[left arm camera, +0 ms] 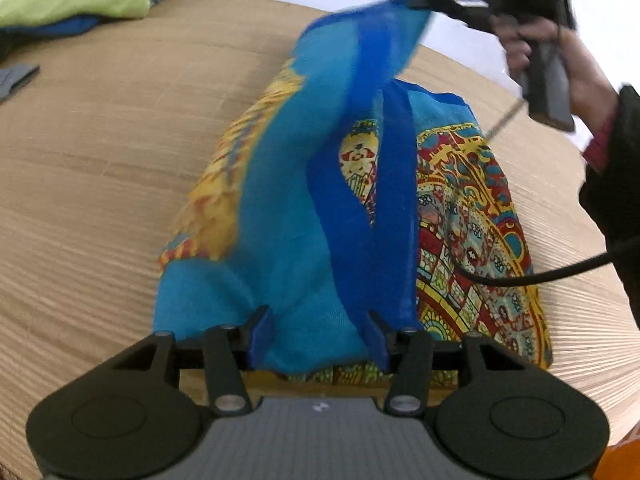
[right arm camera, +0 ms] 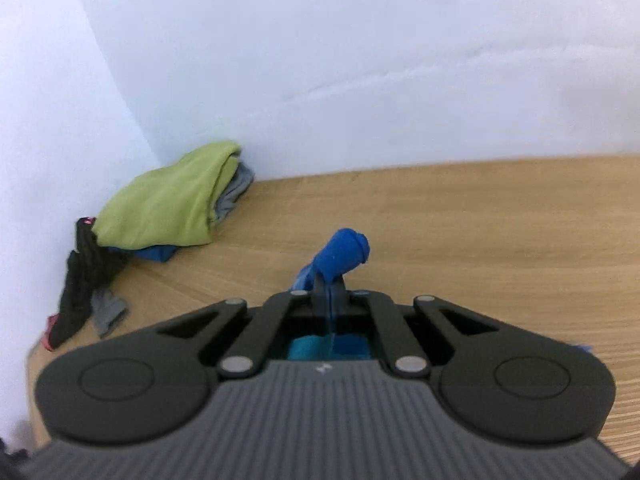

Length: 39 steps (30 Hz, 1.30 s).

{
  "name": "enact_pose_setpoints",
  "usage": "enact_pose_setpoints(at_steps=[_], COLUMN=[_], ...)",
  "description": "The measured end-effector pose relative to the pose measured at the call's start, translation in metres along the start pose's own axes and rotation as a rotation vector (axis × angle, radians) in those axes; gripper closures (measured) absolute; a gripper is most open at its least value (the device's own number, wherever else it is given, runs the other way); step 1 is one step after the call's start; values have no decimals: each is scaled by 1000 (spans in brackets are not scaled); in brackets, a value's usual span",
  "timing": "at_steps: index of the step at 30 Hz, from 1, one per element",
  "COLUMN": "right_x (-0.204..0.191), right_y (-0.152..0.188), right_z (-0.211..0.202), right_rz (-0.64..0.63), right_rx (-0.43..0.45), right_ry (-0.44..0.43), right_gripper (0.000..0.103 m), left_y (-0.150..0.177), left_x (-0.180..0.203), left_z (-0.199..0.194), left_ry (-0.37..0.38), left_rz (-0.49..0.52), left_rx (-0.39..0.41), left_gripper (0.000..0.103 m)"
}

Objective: Fold clothes

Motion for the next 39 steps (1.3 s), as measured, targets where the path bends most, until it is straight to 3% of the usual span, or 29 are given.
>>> enact_pose_setpoints(at_steps=[3, 5, 7, 10, 11, 13, 18, 25, 29, 33, 36, 37, 38, 39], right_x=[21, 43, 61, 60, 54, 35, -27, -69, -78, -88, -86, -85, -85, -86], right_y=[10, 24, 34, 43, 51, 73, 148, 212, 208, 212, 209, 207, 205, 204], right_z=[20, 50, 56, 26, 17, 3, -20, -33, -37, -66, -81, -81, -77, -73], right_rz=[-22, 39, 164, 263, 275, 262, 60, -163, -121, -186, -197, -192, -192, -198], right_rx=[-86, -223, -255, -195, -213, -303, -565, -614, -553, -487, -410, -391, -371, -352], right_ry=[98, 139, 182, 92, 42, -78, -302, -317, -319, -342, -276, -247, -211, -181], right_gripper=[97, 95, 95, 92, 91, 91, 91, 91, 93, 93, 90, 79, 61, 54], left_y=[3, 5, 5, 9, 10, 9, 2, 0, -2, -2, -2, -1, -1, -1], left_x=[-1, -1, -1, -3, -3, -4, -8, -25, -35, -39, -41, -41, -40, -39], left_z=[-2, -4, -6, -13, -14, -19, -34, -41, -45, -44, -43, -42, -41, -39], left_ry=[8, 13, 14, 24, 24, 22, 18, 54, 75, 98, 114, 117, 120, 121], left_rz=[1, 1, -6, -31, -35, -39, -21, 18, 40, 78, 109, 121, 134, 142], left_rx=[-6, -10, -11, -5, 0, 14, 60, 71, 77, 64, 53, 51, 48, 43], left_gripper=[48, 47, 47, 47, 47, 47, 44, 41, 41, 41, 41, 41, 40, 38])
Point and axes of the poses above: each gripper's, at about its wrist camera, not at the fingertips, and z roughly the way its jaws point, x to its right, y to its underside, the point moved 4 cm from there along z, roughly the way its jaws point, and after that the axes turned 7 degrees about z, right-handed, at the moved point
